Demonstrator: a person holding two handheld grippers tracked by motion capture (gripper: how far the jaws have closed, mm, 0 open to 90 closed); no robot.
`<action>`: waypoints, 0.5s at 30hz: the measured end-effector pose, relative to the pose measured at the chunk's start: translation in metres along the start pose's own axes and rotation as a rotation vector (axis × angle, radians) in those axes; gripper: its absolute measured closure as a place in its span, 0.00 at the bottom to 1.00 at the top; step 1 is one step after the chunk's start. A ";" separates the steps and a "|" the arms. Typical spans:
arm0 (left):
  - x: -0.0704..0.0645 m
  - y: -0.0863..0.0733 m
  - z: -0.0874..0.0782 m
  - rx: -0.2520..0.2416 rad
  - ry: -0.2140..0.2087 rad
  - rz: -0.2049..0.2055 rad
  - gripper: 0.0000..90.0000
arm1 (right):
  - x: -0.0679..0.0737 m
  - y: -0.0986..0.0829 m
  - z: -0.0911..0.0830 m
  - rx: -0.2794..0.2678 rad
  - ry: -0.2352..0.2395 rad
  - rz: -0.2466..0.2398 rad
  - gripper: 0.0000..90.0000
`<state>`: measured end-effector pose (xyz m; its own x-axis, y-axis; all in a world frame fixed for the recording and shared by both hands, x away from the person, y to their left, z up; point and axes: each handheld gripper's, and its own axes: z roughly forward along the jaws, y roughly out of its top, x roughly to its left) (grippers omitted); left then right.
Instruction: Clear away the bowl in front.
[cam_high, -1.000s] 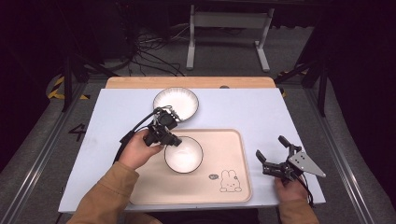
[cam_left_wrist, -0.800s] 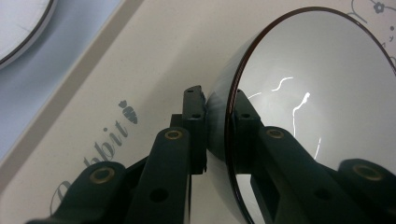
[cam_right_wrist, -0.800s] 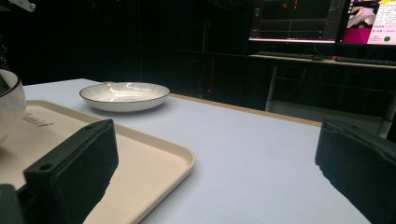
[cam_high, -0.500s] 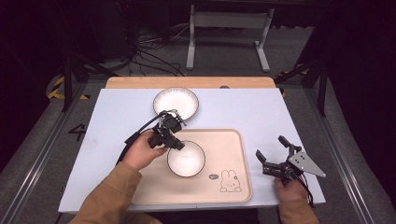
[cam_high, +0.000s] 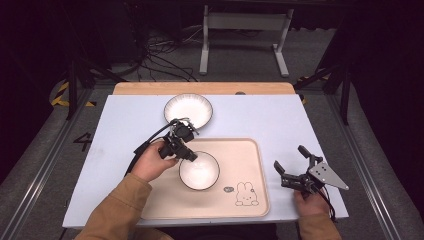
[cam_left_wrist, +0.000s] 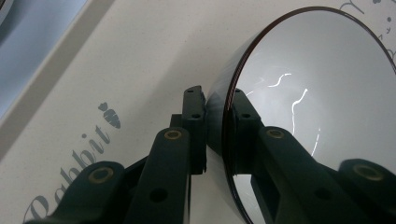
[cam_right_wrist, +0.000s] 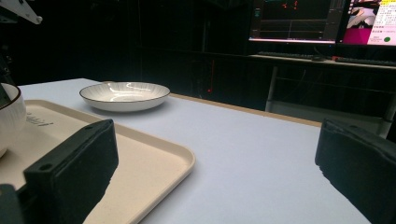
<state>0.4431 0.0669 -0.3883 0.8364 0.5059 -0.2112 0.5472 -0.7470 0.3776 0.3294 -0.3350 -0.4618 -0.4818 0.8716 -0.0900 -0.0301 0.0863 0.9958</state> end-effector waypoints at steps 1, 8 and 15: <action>0.001 0.000 -0.001 0.000 0.002 0.007 0.89 | 0.000 0.000 0.000 0.000 0.000 0.000 0.00; 0.005 -0.002 -0.003 -0.016 0.018 -0.009 0.87 | 0.000 0.000 0.000 -0.001 0.000 0.000 0.00; 0.006 -0.005 -0.012 -0.076 0.018 -0.015 0.75 | 0.000 0.000 0.000 0.000 0.000 0.000 0.00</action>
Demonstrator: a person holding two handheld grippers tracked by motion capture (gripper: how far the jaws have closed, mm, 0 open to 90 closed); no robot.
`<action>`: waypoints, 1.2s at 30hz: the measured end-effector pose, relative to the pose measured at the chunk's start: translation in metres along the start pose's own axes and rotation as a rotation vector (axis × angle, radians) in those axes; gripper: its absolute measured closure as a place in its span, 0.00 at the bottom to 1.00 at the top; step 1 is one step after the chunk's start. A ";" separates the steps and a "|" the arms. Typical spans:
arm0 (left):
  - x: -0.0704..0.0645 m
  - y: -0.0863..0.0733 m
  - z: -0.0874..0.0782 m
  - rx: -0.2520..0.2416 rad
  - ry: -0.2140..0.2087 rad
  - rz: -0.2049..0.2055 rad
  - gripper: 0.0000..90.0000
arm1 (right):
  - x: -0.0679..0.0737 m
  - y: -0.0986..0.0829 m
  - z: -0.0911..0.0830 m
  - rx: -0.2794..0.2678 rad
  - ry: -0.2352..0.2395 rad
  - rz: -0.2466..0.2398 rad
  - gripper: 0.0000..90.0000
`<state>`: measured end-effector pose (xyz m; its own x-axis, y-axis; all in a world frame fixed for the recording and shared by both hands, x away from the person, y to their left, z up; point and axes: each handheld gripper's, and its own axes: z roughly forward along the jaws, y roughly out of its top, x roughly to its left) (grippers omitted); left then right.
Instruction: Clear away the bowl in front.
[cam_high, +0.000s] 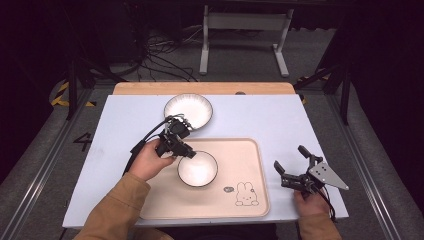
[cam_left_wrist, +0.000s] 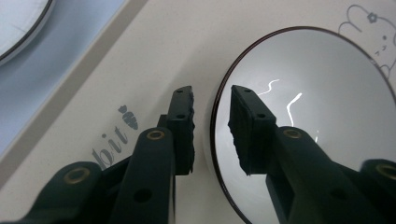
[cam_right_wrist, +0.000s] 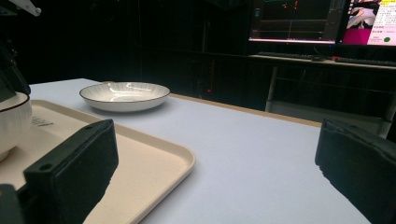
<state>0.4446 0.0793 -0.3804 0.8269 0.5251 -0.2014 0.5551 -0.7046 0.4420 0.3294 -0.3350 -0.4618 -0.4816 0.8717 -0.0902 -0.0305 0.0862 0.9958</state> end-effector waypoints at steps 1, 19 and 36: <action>-0.001 -0.001 -0.002 -0.017 0.003 0.001 0.73 | 0.000 0.000 0.000 0.001 0.000 0.000 0.00; -0.021 -0.050 -0.053 -0.332 0.062 0.010 0.62 | -0.001 0.000 0.001 0.006 0.044 -0.013 0.00; -0.025 -0.104 -0.068 -0.661 0.146 0.061 0.36 | 0.000 0.000 0.001 0.005 0.048 -0.019 0.00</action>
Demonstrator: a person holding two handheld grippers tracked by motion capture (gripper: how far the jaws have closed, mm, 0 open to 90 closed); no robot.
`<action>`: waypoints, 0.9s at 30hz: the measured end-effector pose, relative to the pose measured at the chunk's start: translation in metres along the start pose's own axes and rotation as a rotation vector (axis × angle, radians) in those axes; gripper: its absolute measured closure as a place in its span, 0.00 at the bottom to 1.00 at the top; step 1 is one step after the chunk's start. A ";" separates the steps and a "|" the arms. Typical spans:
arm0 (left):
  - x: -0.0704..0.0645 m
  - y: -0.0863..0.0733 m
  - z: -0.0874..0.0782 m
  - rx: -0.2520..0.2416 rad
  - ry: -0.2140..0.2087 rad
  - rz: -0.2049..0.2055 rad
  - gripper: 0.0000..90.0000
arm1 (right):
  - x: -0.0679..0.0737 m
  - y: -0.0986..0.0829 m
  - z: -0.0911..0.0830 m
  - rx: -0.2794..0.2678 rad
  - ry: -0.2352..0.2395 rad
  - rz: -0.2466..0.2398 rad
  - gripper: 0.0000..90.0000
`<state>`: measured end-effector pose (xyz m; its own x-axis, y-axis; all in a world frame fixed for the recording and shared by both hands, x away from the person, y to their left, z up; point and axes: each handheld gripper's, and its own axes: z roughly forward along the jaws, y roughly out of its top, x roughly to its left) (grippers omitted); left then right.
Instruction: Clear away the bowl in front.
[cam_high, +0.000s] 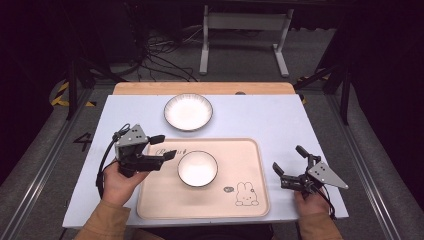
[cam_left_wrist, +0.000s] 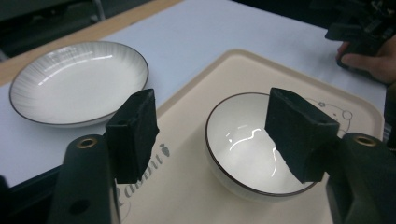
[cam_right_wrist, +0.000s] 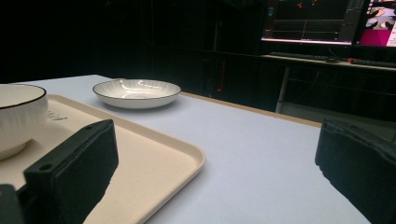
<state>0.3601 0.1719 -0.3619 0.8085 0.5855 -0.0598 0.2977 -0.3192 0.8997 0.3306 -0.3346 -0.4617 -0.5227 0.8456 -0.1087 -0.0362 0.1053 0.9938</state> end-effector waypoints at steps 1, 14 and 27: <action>0.001 -0.003 -0.002 -0.018 0.003 -0.005 0.34 | 0.000 0.000 0.000 0.000 0.000 0.000 0.00; 0.018 -0.043 -0.017 -0.238 -0.037 -0.072 0.09 | 0.000 0.000 0.000 0.001 0.005 0.004 0.00; 0.021 -0.077 -0.024 -0.278 0.025 -0.096 0.01 | 0.000 0.000 0.000 -0.001 0.001 0.004 0.00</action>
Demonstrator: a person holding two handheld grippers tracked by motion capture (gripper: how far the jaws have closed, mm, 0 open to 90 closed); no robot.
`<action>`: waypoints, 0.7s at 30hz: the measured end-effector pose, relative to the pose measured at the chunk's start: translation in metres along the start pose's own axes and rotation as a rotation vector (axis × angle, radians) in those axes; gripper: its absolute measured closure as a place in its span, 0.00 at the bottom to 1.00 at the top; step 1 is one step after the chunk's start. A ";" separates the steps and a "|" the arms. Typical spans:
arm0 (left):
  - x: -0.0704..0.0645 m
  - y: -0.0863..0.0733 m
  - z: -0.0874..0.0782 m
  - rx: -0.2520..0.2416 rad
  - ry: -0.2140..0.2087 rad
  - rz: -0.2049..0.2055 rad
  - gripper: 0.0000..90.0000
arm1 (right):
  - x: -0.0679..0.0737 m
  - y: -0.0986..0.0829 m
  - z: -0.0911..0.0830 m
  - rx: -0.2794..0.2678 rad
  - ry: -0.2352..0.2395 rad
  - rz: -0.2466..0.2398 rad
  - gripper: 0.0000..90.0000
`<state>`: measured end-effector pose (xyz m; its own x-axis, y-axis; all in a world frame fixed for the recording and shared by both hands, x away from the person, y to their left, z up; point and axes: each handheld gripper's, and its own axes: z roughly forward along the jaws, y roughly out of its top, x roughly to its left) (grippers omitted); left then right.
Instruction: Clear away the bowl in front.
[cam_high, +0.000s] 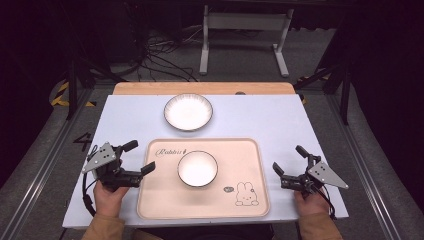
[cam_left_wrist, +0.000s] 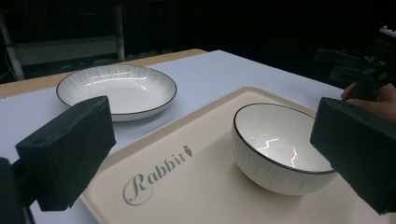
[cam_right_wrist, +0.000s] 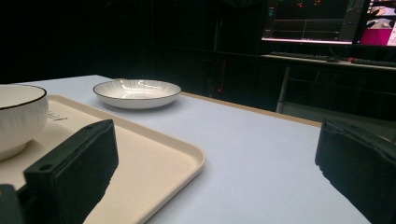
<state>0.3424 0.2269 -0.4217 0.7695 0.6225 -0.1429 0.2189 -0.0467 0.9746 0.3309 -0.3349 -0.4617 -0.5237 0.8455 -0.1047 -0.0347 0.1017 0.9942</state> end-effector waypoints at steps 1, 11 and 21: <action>0.001 -0.002 -0.002 -0.003 0.006 -0.003 0.01 | 0.000 0.000 0.000 0.000 0.000 0.000 0.00; 0.005 -0.020 -0.011 -0.014 0.056 -0.021 0.01 | 0.000 0.000 0.000 0.000 0.001 0.005 0.00; 0.010 -0.040 -0.020 -0.015 0.097 -0.044 0.01 | 0.000 0.000 0.000 0.000 0.001 0.007 0.00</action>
<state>0.3290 0.2504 -0.4585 0.6974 0.6964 -0.1693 0.2421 -0.0066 0.9702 0.3311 -0.3352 -0.4616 -0.5245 0.8458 -0.0980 -0.0309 0.0961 0.9949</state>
